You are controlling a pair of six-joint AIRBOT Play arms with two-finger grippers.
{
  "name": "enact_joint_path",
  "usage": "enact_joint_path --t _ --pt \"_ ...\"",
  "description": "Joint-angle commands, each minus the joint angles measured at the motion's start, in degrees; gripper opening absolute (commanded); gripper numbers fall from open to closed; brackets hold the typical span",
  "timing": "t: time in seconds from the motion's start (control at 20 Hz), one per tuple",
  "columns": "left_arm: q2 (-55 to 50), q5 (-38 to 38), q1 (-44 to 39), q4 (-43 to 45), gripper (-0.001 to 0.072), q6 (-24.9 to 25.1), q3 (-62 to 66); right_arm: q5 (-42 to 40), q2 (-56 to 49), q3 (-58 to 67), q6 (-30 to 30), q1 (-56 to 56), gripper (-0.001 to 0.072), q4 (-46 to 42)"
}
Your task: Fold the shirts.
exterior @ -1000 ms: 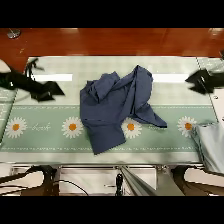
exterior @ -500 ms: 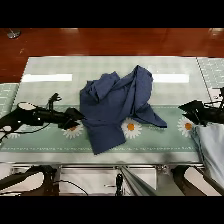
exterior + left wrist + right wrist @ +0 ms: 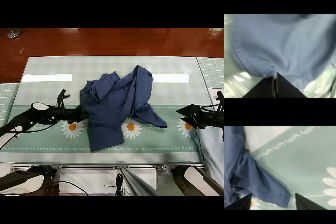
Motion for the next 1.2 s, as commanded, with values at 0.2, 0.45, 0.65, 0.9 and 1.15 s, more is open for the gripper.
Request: enact_joint_path --t 0.2,0.45,0.65,0.9,1.15 --pt "-0.17 -1.9 -0.9 -1.36 0.0024 1.18 2.4 -1.62 -4.2 -0.83 4.81 7.54 0.0624 -5.86" --pt "-0.17 -3.72 -0.9 -1.36 0.0024 1.2 2.4 -3.85 -12.2 -0.83 4.55 14.99 0.0624 -3.15" --pt "-0.17 -4.0 -0.9 -1.36 0.0024 1.18 2.4 -8.66 -13.27 -0.55 4.42 19.06 0.0583 0.61" --pt "0.09 -7.06 0.28 -1.38 0.0024 1.22 3.98 -5.66 -13.16 3.56 1.09 22.95 0.0025 2.21" --pt "7.45 -14.25 6.75 -1.4 0.0023 1.18 24.92 2.01 -8.02 30.42 5.16 22.86 0.0024 2.12"
